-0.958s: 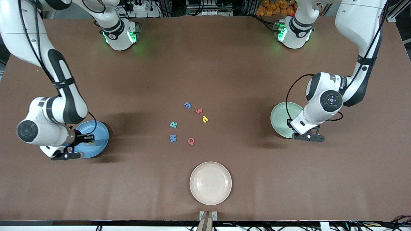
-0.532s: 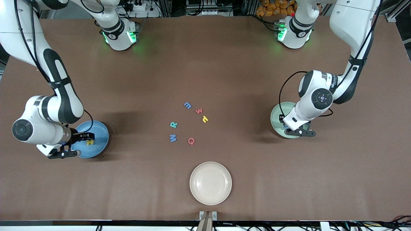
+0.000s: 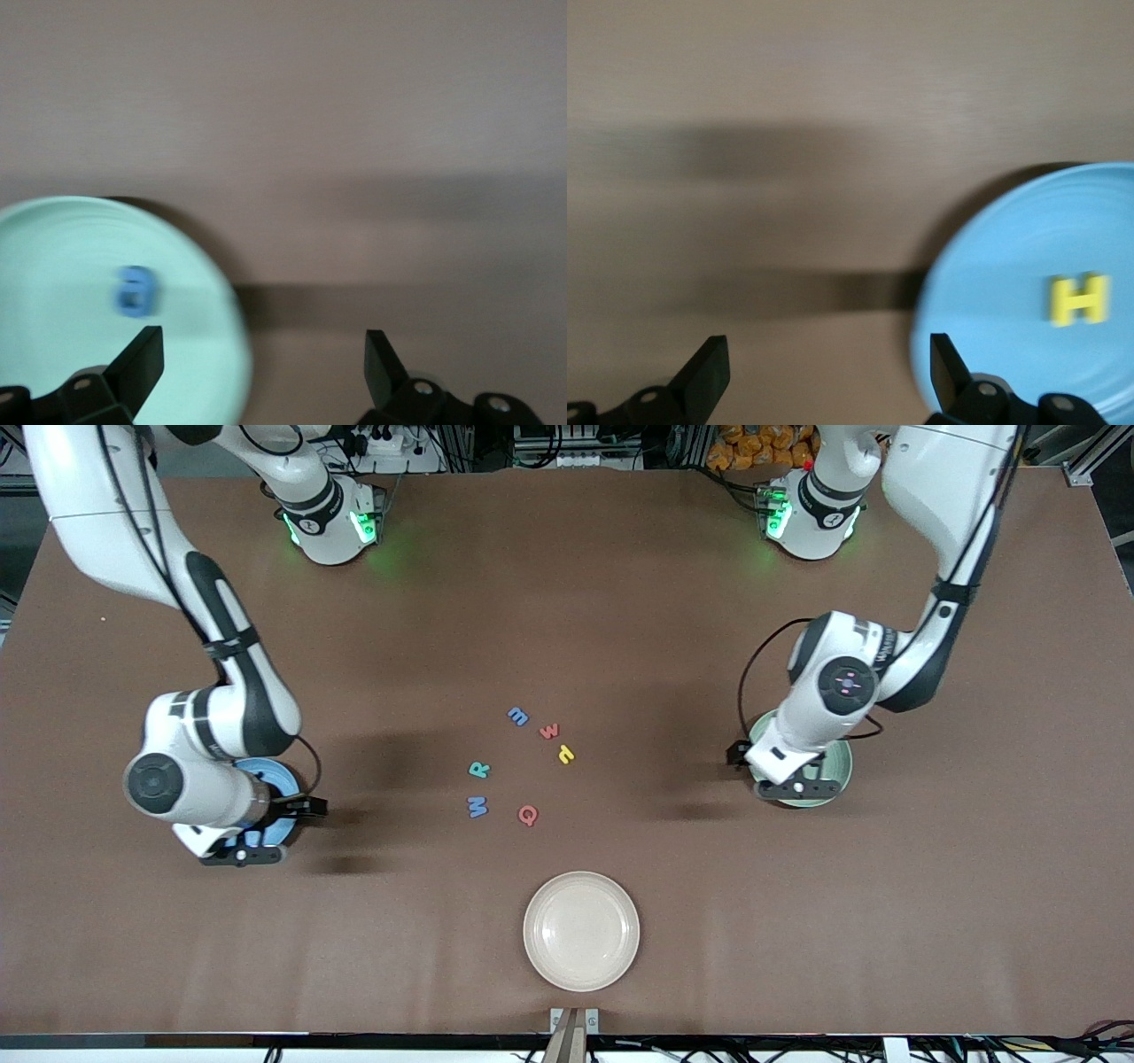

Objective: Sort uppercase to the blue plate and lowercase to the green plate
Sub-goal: 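Grasp the blue W with the right gripper while the left gripper reaches the u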

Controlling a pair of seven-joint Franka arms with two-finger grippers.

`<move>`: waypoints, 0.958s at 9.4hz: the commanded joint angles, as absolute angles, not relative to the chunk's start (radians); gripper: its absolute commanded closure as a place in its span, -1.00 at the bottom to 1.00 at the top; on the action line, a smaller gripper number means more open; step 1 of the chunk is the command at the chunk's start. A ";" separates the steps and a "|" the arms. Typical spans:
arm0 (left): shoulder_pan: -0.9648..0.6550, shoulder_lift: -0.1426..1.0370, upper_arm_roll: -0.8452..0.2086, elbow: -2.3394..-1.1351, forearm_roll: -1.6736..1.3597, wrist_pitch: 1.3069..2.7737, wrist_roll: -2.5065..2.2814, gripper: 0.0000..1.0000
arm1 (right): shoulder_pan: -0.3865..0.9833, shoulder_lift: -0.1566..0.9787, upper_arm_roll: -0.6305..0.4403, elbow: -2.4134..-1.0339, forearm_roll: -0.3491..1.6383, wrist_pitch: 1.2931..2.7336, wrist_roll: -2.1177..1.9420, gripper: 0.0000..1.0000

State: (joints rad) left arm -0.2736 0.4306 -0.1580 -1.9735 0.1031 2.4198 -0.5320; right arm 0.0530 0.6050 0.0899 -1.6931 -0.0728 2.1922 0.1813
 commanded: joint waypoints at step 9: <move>-0.551 0.772 -0.153 -1.585 0.069 2.418 -1.307 -1.00 | 0.415 0.729 0.083 -1.611 0.045 2.359 0.449 -1.00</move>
